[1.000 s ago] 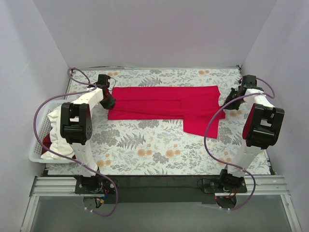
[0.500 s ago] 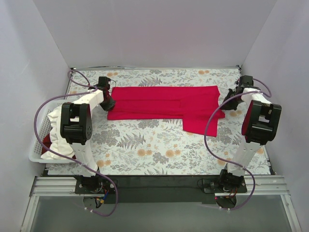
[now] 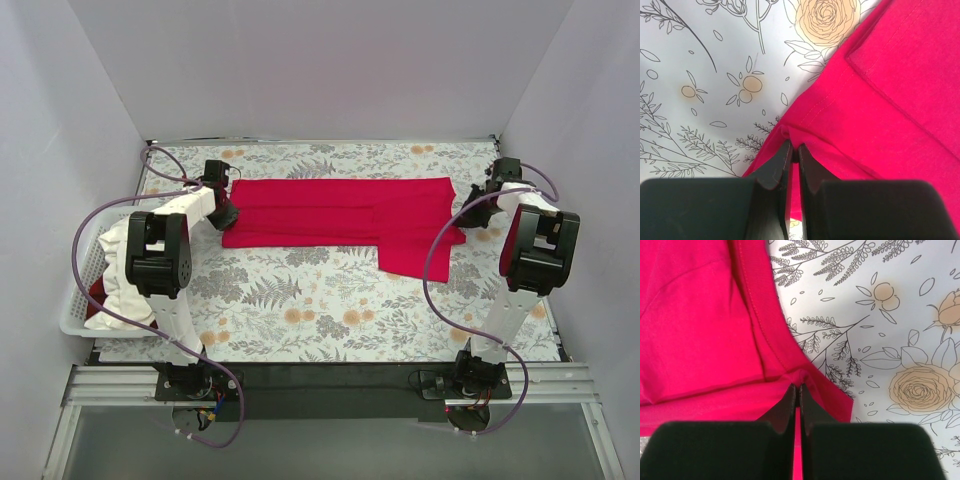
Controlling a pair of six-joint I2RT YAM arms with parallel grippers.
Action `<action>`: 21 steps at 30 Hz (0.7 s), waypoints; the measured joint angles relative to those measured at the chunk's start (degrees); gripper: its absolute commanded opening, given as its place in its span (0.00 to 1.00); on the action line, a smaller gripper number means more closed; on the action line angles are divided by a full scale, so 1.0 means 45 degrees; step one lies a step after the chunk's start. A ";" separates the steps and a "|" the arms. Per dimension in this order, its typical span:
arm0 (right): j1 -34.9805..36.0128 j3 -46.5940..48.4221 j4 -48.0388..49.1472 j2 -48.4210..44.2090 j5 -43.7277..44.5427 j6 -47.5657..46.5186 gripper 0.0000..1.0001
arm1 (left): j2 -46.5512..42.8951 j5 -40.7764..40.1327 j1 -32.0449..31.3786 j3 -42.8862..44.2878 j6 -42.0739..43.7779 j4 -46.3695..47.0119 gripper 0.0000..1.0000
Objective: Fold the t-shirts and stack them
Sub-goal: Fold the tshirt
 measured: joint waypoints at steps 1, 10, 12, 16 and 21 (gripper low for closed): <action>0.0005 0.0000 0.0034 0.0010 -0.0005 -0.0010 0.02 | 0.0000 -0.0010 0.0000 -0.0024 0.0000 0.0039 0.00; 0.0160 0.0121 0.0131 0.0000 -0.0010 -0.0053 0.01 | -0.0117 -0.0151 0.0000 -0.0097 0.0029 0.0209 0.00; 0.0175 0.0277 0.0131 -0.0015 -0.0019 -0.0049 0.01 | -0.0243 -0.0209 0.0000 -0.0102 0.0039 0.0209 0.00; 0.0194 0.0651 0.0146 -0.0029 -0.0107 -0.0044 0.01 | -0.0481 -0.0345 0.0000 -0.0097 0.0044 0.0253 0.00; 0.0228 0.0753 0.0180 -0.0029 -0.0112 -0.0053 0.02 | -0.0486 -0.0403 0.0000 -0.0097 0.0019 0.0316 0.00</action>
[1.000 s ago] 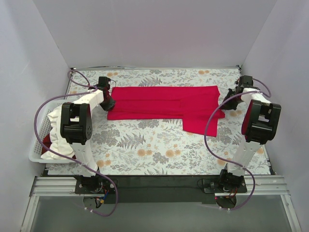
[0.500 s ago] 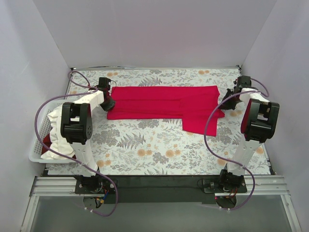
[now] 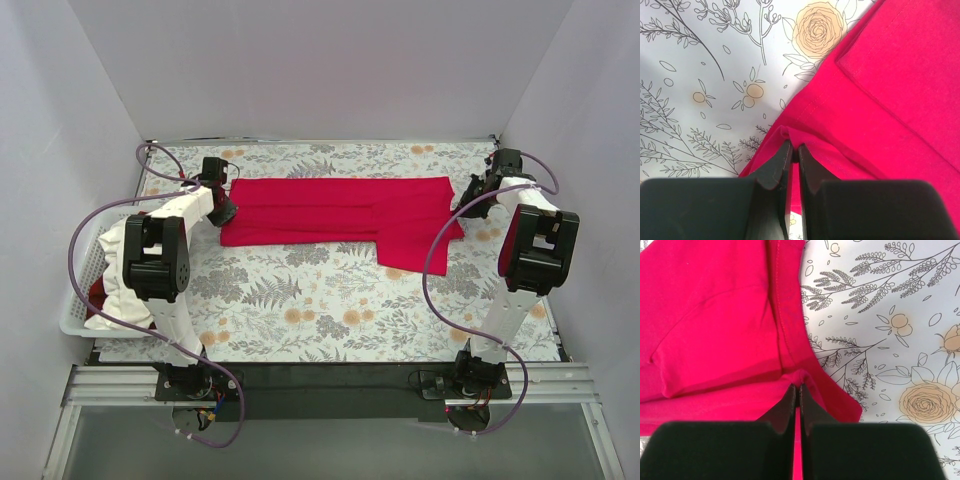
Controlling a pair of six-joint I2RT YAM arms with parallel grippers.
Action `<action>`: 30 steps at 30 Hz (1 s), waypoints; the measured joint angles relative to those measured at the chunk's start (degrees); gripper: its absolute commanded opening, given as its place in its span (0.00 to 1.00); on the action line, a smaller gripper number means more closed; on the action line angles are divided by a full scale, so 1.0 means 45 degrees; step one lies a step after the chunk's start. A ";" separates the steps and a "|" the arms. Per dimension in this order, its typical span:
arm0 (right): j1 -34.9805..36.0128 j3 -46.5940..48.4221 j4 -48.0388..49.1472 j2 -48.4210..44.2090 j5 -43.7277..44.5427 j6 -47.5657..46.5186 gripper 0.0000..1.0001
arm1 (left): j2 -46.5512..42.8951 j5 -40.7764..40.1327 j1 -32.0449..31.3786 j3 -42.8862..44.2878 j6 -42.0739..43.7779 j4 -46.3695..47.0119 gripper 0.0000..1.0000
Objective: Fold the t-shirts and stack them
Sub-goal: Fold the tshirt
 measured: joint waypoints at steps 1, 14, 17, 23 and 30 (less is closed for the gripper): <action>0.0000 0.0000 0.0000 0.0005 0.0005 0.0000 0.03 | 0.0005 0.0000 0.0000 0.0000 0.0000 0.0010 0.00; 0.0141 0.0010 0.0243 0.0389 0.0194 -0.0486 0.32 | 0.0515 0.0010 0.0000 0.0000 0.0005 0.0219 0.22; 0.0325 0.0126 0.0243 0.0321 0.0515 -0.0656 0.33 | 0.0471 0.0005 0.0005 0.0000 0.0049 0.0238 0.35; 0.0874 0.0136 -0.0189 -0.0860 0.1375 -0.0928 0.38 | -0.0204 0.0155 -0.0005 -0.0039 0.0170 0.0185 0.55; 0.1637 -0.1549 -0.0097 -0.4197 0.1885 -0.0947 0.42 | -0.2773 0.0432 -0.0146 -0.0811 0.0257 0.0112 0.69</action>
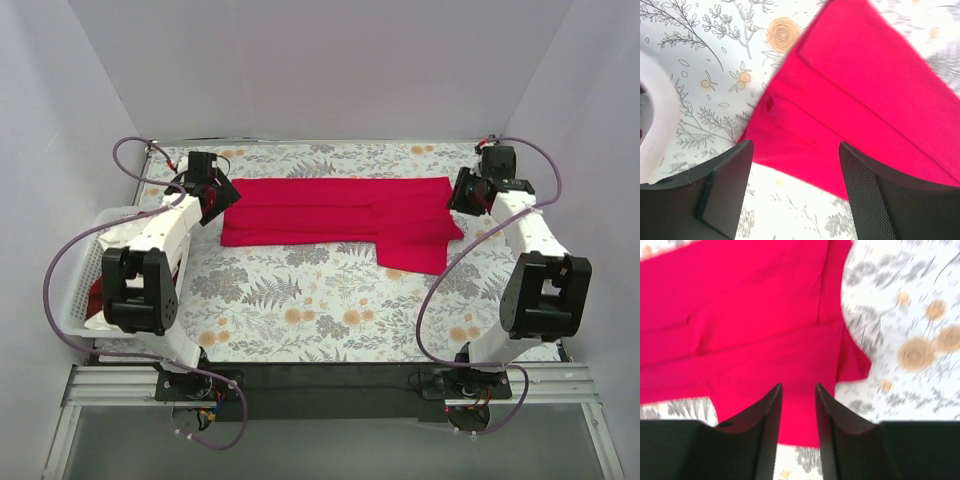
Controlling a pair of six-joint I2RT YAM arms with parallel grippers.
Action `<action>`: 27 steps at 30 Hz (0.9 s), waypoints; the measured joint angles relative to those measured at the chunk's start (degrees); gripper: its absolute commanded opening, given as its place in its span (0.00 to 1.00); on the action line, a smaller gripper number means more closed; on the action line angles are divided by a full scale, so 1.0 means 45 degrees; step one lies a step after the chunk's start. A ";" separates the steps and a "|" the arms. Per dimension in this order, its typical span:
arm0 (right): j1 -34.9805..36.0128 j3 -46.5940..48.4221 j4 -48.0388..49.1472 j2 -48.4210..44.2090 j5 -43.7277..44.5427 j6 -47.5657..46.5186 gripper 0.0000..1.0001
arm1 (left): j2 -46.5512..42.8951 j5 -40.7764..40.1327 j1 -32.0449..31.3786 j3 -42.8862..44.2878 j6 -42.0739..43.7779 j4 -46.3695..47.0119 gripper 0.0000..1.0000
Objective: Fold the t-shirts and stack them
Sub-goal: Fold the tshirt
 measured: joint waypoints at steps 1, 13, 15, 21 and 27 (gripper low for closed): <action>0.0160 -0.0554 0.0015 -0.0481 0.0049 0.0029 0.43 | -0.0476 0.0058 -0.0049 -0.0209 0.0053 0.0049 0.70; 0.2249 -0.5450 -0.0593 -0.2055 0.1433 0.0117 0.43 | -0.4075 0.0976 -0.2511 -0.4396 0.1277 0.1234 0.70; 0.2356 -0.5683 -0.0495 -0.2055 0.1588 0.0204 0.43 | -0.4099 0.1064 -0.2569 -0.4794 0.1409 0.1282 0.69; 0.2642 -0.5872 0.0175 -0.1807 0.1962 0.0466 0.36 | -0.4099 0.1219 -0.2589 -0.5202 0.1681 0.1749 0.67; 0.2798 -0.6076 0.1112 -0.1195 0.2307 0.0636 0.19 | -0.4099 0.1282 -0.2603 -0.5202 0.1758 0.1962 0.66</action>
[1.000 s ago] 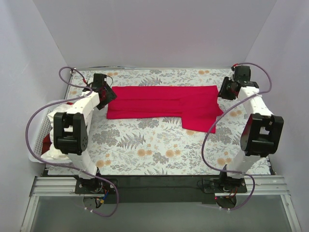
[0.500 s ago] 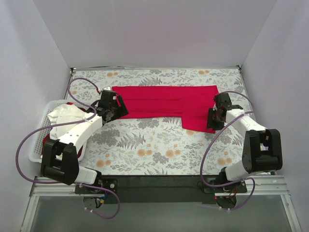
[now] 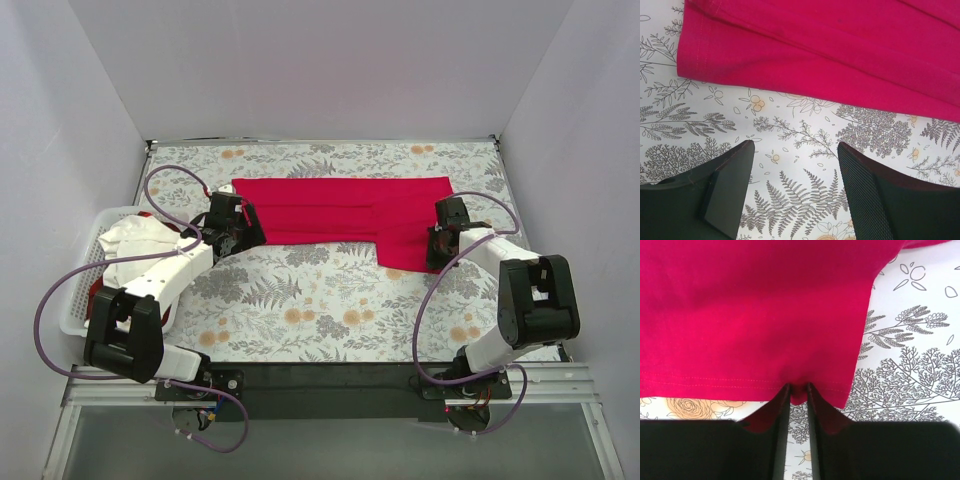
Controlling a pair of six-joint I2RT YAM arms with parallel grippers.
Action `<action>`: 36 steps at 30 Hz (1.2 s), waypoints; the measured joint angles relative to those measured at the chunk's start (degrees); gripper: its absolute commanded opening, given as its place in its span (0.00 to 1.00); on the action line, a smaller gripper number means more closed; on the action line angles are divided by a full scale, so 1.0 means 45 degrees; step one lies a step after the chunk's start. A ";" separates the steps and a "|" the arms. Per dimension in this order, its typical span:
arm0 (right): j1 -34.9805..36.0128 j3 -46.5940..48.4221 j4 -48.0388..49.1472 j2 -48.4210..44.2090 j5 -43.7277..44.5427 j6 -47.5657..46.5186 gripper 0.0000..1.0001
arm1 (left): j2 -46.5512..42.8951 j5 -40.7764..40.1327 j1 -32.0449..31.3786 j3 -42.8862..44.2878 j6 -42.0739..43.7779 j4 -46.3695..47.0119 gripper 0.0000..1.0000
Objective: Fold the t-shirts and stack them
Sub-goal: Fold the tshirt
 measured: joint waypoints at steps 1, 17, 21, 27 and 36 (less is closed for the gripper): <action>0.0019 -0.0010 0.0034 0.0005 0.0073 0.0000 0.15 | 0.0000 0.0005 0.0000 0.0000 0.0005 0.0029 0.66; 0.0151 0.2176 -0.0772 0.0316 0.0165 -0.0189 0.01 | 0.0039 0.0029 0.0000 0.0000 0.0083 0.0121 0.66; 0.0151 0.4337 -0.0767 0.1287 0.0160 -0.0330 0.01 | 0.0262 0.0019 0.0000 0.0000 0.0087 0.0112 0.66; 0.0151 0.7266 -0.0811 0.3468 0.0141 -0.0486 0.01 | 0.0627 -0.0058 0.0000 0.0005 0.0087 0.0087 0.66; 0.0151 1.1128 -0.0874 0.6533 0.0117 -0.0597 0.01 | 0.1413 -0.0121 0.0000 0.0005 0.0141 -0.0107 0.66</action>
